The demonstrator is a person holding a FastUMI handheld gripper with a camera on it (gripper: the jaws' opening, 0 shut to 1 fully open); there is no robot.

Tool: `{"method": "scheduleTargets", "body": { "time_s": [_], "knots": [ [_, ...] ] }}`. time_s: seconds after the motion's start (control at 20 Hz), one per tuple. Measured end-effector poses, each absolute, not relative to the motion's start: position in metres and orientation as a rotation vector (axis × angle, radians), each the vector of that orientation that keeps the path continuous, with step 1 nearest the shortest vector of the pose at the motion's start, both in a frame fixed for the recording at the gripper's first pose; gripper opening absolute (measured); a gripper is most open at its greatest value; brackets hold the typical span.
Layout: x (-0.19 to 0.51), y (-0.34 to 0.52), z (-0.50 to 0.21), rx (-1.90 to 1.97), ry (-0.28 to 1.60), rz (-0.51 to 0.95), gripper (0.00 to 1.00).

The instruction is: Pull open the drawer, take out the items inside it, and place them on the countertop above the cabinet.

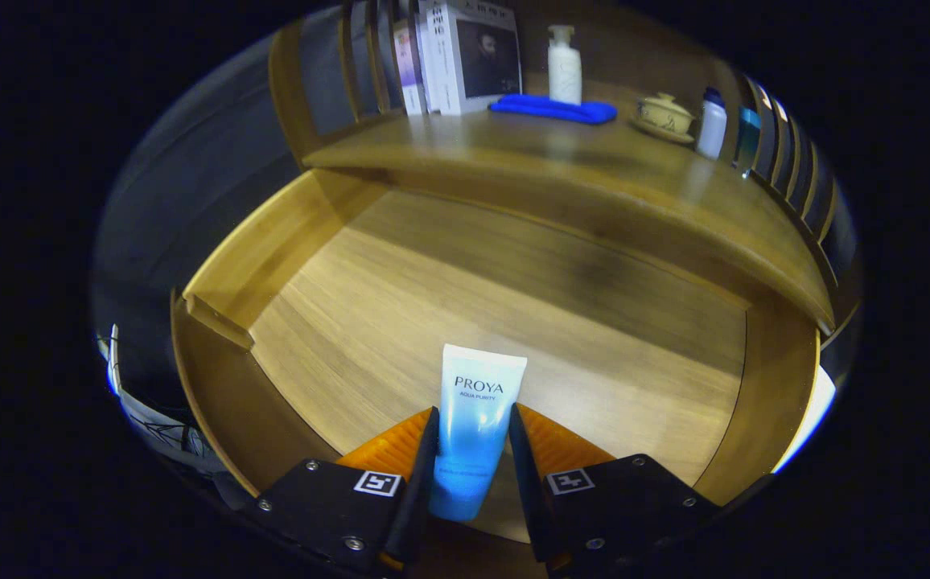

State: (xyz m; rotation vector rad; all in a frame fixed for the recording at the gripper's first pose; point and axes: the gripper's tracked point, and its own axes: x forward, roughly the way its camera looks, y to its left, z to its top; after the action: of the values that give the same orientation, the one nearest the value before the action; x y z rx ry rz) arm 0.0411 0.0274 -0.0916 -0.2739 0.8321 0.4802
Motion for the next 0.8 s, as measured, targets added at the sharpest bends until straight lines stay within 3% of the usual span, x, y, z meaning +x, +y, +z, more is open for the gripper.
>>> {"method": "scheduleTargets", "body": {
  "time_s": [0.25, 0.8],
  "knots": [
    [0.047, 0.033, -0.067, -0.287, 0.661, 0.505, 0.51],
    [0.060, 0.051, 0.000, -0.222, 0.482, 0.511, 0.51]
  ]
}}
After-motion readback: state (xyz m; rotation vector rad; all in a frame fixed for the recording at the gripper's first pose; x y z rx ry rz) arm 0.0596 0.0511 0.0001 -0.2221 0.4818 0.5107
